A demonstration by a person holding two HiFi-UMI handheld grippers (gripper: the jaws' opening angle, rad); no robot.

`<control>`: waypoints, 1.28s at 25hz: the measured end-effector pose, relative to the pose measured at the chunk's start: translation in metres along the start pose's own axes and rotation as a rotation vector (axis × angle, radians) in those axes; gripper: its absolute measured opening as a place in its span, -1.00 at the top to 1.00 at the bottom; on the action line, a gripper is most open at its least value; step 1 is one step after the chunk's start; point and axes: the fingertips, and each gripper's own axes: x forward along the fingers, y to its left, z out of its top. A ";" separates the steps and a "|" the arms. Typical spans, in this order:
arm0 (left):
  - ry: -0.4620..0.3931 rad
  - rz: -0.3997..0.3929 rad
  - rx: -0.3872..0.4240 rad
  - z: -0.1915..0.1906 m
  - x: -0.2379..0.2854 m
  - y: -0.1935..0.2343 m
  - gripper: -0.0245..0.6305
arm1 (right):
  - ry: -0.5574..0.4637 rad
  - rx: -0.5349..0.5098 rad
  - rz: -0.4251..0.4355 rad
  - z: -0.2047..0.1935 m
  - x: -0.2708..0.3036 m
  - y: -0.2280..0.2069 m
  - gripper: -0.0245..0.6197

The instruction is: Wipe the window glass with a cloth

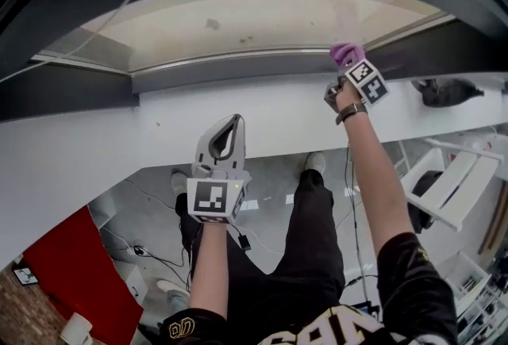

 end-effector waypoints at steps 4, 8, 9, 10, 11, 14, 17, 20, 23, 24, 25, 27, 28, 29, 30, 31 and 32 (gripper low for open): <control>-0.014 0.176 -0.015 0.004 -0.049 0.086 0.89 | 0.178 -0.183 0.292 -0.126 -0.037 0.155 0.68; 0.001 0.251 0.001 0.003 -0.101 0.155 0.89 | 0.333 -0.331 0.572 -0.269 -0.075 0.320 0.68; 0.010 0.262 0.015 0.002 -0.113 0.168 0.89 | 0.360 -0.348 0.622 -0.299 -0.081 0.354 0.68; 0.019 0.274 0.028 0.001 -0.126 0.181 0.89 | 0.388 -0.353 0.663 -0.328 -0.087 0.385 0.68; 0.025 0.289 0.036 -0.001 -0.138 0.193 0.89 | 0.415 -0.351 0.695 -0.355 -0.090 0.413 0.68; 0.020 0.350 0.022 -0.004 -0.170 0.227 0.89 | 0.469 -0.354 0.762 -0.418 -0.094 0.486 0.68; 0.007 0.403 -0.009 -0.006 -0.189 0.247 0.89 | 0.477 -0.369 0.783 -0.442 -0.086 0.528 0.68; 0.000 0.413 -0.016 -0.010 -0.188 0.252 0.89 | 0.483 -0.330 0.746 -0.430 -0.072 0.521 0.68; 0.004 0.377 -0.054 -0.016 -0.163 0.235 0.89 | 0.460 -0.289 0.676 -0.387 -0.055 0.463 0.68; 0.004 0.354 -0.061 -0.017 -0.148 0.222 0.89 | 0.448 -0.280 0.648 -0.366 -0.047 0.434 0.68; 0.003 0.326 -0.065 -0.017 -0.131 0.207 0.89 | 0.436 -0.278 0.625 -0.343 -0.039 0.404 0.68; -0.003 0.264 -0.070 -0.016 -0.093 0.171 0.89 | 0.408 -0.284 0.587 -0.292 -0.025 0.341 0.68; -0.004 0.234 -0.072 -0.016 -0.074 0.150 0.89 | 0.393 -0.282 0.567 -0.268 -0.019 0.309 0.68; -0.005 0.205 -0.074 -0.017 -0.055 0.128 0.89 | 0.376 -0.271 0.543 -0.243 -0.013 0.275 0.68; -0.005 0.174 -0.074 -0.018 -0.037 0.104 0.89 | 0.355 -0.249 0.514 -0.218 -0.006 0.240 0.68; -0.005 0.141 -0.072 -0.018 -0.019 0.080 0.89 | 0.329 -0.216 0.474 -0.192 0.002 0.204 0.68; -0.005 0.104 -0.064 -0.018 -0.002 0.056 0.89 | 0.297 -0.172 0.423 -0.164 0.010 0.165 0.68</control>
